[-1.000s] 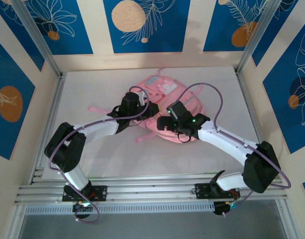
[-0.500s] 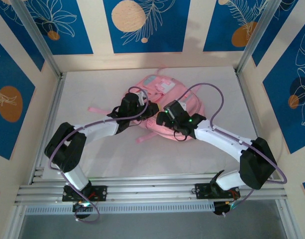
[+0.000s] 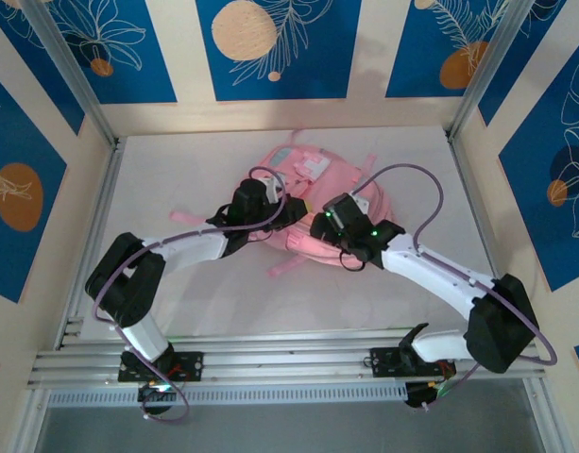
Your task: Pack books, pencil case, and school supplies into a backpack
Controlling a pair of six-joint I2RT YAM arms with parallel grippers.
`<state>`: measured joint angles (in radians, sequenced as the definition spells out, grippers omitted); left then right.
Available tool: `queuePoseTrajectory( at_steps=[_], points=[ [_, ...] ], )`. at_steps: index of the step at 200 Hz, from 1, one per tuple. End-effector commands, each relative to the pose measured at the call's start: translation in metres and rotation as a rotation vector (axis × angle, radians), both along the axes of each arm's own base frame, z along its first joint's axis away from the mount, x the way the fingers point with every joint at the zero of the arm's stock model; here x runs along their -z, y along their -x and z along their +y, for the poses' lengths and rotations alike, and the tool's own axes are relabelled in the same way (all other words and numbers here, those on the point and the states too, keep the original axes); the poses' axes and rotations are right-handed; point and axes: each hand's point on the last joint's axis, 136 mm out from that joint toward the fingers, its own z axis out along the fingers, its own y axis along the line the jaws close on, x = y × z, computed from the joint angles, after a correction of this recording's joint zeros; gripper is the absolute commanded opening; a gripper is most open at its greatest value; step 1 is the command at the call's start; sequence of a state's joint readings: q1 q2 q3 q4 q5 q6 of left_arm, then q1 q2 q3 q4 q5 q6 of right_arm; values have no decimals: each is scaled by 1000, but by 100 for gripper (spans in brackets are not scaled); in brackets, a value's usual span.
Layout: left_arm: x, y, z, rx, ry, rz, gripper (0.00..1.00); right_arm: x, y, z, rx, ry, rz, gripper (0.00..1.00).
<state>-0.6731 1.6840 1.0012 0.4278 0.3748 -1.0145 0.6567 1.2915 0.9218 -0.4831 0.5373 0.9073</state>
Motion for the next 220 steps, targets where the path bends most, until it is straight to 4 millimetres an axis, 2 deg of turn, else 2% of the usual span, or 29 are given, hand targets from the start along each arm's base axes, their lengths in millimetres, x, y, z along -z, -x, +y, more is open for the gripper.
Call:
queuePoseTrajectory(
  at_steps=[1, 36, 59, 78, 143, 163, 189, 220],
  points=[
    [-70, -5, -2, 29, 114, -193, 0, 7, 15, -57, 101, 147, 47, 89],
    [-67, -7, -3, 28, 107, -188, 0, -11, 20, -63, 101, 21, 4, 88],
    [-65, -8, -5, 32, 111, -181, 0, -26, 15, -44, 33, -129, -51, 87],
    [-65, -7, -7, 38, 114, -179, 0, -32, 14, -34, -5, -162, -44, 87],
    [-51, -3, -8, 42, 98, -152, 0, -4, 27, -18, 8, -177, 73, 86],
    [-48, -1, -9, 46, 100, -145, 0, 5, 25, -14, 10, -160, 100, 78],
    [-48, 0, -7, 43, 99, -145, 0, 11, 17, -12, 17, -141, 98, 61],
    [-45, 2, -4, 40, 96, -139, 0, 13, 7, -14, 30, -111, 77, 51]
  ],
)
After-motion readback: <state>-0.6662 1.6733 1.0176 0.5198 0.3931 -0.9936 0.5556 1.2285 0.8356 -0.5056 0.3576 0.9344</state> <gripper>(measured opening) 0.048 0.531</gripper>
